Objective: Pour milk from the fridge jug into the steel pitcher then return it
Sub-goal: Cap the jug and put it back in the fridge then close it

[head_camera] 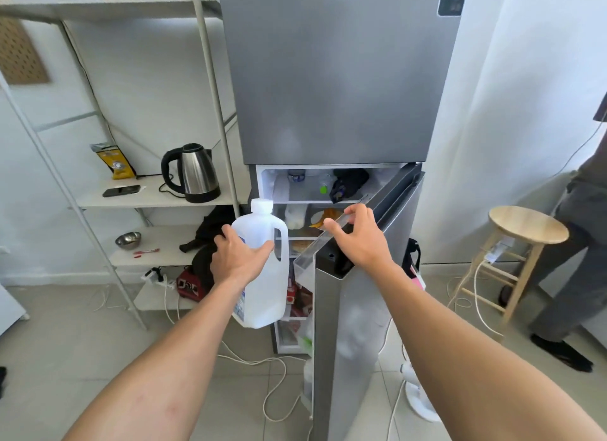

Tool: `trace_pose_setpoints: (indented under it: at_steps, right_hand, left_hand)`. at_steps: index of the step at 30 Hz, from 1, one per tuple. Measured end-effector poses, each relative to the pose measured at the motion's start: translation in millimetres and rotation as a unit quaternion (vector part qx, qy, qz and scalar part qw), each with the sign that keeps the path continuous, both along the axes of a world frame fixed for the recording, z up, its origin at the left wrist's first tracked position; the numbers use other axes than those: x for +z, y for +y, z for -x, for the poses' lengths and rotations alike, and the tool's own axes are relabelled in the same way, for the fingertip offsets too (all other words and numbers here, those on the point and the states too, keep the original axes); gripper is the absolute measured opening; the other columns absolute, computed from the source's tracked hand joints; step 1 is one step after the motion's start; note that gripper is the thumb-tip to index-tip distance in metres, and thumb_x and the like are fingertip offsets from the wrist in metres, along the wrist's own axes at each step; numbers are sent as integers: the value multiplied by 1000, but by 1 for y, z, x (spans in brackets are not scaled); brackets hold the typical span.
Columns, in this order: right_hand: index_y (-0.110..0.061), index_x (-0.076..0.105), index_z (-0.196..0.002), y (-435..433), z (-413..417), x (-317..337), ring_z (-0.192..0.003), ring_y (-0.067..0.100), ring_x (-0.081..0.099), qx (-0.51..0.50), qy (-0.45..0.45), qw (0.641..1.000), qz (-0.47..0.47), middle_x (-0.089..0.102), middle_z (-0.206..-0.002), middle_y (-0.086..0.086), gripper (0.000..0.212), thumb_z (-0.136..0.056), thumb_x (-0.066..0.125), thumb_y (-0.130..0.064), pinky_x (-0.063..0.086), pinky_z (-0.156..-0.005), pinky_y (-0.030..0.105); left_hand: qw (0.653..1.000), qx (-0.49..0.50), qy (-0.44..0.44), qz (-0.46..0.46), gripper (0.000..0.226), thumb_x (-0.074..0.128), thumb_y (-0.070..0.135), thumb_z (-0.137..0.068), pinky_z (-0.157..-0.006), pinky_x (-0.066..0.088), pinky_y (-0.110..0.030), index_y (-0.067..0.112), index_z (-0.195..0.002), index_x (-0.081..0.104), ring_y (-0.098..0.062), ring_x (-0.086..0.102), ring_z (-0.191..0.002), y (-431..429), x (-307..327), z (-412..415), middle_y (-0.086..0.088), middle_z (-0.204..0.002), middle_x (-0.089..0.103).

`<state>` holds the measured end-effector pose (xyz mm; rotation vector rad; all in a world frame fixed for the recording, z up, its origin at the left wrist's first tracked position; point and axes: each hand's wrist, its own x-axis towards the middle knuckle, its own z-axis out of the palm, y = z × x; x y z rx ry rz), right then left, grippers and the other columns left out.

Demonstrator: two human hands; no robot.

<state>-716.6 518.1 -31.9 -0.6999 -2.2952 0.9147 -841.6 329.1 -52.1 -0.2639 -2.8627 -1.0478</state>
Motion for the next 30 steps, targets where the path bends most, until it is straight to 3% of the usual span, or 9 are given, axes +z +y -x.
trace_pose_setpoints:
  at_steps: [6,15,17,19,21,23,26,30]
  right_hand:
    - [-23,51,-115,23,-42,6,-90,14,57,16,-44,999,18,44,-116,-3,37,-82,62,-38,50,-89,38]
    - [-23,53,-111,54,-106,23,-92,15,54,39,-118,992,24,39,-116,-3,30,-86,65,-33,46,-69,20]
    - [-21,53,-118,58,-115,25,-105,21,52,28,-135,990,12,39,-121,0,34,-87,66,-29,49,-80,25]
    - [-17,51,-127,59,-121,28,-119,28,43,3,-166,986,-25,37,-130,6,39,-90,62,-25,45,-99,40]
    - [-11,48,-132,60,-129,29,-126,32,35,-28,-193,980,-46,34,-137,11,39,-94,55,-16,40,-104,44]
    - [-4,50,-124,58,-135,31,-124,34,35,-54,-207,975,-58,34,-137,14,31,-94,49,-6,41,-99,43]
    - [2,56,-109,53,-147,35,-112,37,49,-93,-212,970,-73,37,-134,19,20,-90,48,5,46,-90,42]
    - [4,60,-108,52,-163,36,-101,40,59,-139,-211,962,-100,38,-137,23,22,-89,49,7,48,-81,40]
  left_hand:
    - [1000,-14,6,9,73,68,57,-75,-65,40,-36,11,-123,37,-30,49,-83,30,3,-26,-10,-116,48]
    - [998,-57,22,17,75,70,57,-74,-70,42,-36,10,-124,38,-28,48,-88,68,4,-60,-10,-116,50]
    - [997,-72,26,26,79,69,58,-74,-71,44,-36,10,-128,38,-29,50,-91,75,2,-66,-12,-120,51]
    - [996,-80,29,32,79,69,58,-75,-71,44,-37,10,-129,37,-32,54,-96,80,2,-72,-12,-123,51]
    - [996,-83,28,34,77,69,57,-77,-71,42,-37,10,-128,37,-34,54,-98,86,2,-78,-12,-122,51]
    - [995,-87,31,37,81,68,58,-77,-70,42,-36,10,-133,34,-33,55,-96,90,0,-84,-12,-123,51]
    - [994,-102,33,32,84,68,58,-76,-72,45,-36,10,-136,32,-35,56,-99,97,-3,-92,-13,-124,50]
    - [992,-121,24,24,83,68,56,-77,-75,46,-37,10,-135,32,-36,56,-105,106,-8,-105,-13,-127,49]
